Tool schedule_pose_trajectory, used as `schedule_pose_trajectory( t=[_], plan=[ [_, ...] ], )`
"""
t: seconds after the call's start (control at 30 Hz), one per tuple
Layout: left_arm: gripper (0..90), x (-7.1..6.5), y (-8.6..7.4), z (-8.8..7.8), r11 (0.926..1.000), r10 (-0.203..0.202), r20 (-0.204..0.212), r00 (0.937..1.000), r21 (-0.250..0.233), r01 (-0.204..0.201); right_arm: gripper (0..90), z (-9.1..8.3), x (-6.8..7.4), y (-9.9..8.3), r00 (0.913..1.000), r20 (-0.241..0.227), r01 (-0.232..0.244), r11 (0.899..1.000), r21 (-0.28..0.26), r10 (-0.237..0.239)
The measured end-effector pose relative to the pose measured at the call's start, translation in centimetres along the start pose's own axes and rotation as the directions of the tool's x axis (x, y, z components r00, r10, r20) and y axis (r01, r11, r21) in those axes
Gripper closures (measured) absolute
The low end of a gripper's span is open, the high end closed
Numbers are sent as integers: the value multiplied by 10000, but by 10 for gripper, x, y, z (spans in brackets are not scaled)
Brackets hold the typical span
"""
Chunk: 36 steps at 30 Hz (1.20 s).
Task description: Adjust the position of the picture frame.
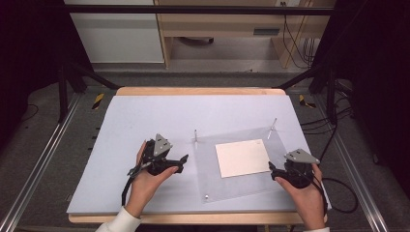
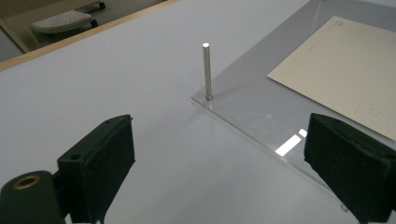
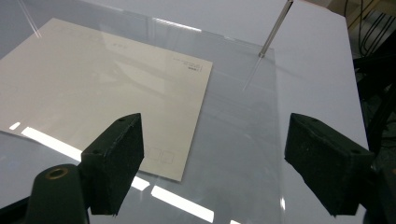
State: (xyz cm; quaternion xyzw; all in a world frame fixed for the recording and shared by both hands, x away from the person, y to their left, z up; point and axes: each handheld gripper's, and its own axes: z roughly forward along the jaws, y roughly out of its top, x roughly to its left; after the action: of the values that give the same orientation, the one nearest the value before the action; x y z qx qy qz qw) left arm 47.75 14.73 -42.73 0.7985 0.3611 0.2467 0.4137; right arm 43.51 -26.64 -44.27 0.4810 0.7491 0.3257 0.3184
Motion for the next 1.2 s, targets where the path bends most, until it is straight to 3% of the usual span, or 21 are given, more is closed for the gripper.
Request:
schedule_pose_trajectory(
  t=[0.07,0.17,0.3,0.4,0.5,0.57,0.7,0.87,1.03,1.07,1.2],
  plan=[
    [98,1,6,7,9999,-118,293,9995,86,116,207,5,-5,8,9998,-209,-12,9993,372,20],
    [175,3,15,18,9999,28,667,9978,154,-38,316,17,-21,24,9988,-484,109,9967,800,-70],
    [198,4,25,28,9988,403,497,9979,249,-416,390,24,-32,37,9968,-732,377,9949,940,-308],
    [227,6,27,34,9996,100,528,9986,271,-115,421,32,-41,45,9963,-714,555,9913,1191,-472],
    [228,7,27,35,9992,116,418,9991,386,-132,454,36,-43,51,9955,-745,667,9906,1193,-581],
    [234,7,27,38,9998,-69,418,9991,210,60,473,38,-43,52,9953,-749,709,9903,1197,-622],
    [309,7,27,47,9990,46,406,9992,447,-64,534,54,-49,55,9954,-875,523,9869,1524,-392],
    [382,11,25,58,9978,-339,351,9988,576,319,602,68,-54,56,9958,-884,379,9871,1554,-243],
    [463,11,23,73,9977,-498,180,9986,471,490,641,87,-59,62,9983,-515,334,9927,1160,-276],
    [474,11,23,77,9977,-465,149,9988,505,457,639,98,-61,63,9984,-562,109,9937,1111,-47],
    [504,9,20,86,9969,-393,-49,9992,686,395,640,112,-64,64,9983,-480,-285,9925,1188,344]
  ],
)
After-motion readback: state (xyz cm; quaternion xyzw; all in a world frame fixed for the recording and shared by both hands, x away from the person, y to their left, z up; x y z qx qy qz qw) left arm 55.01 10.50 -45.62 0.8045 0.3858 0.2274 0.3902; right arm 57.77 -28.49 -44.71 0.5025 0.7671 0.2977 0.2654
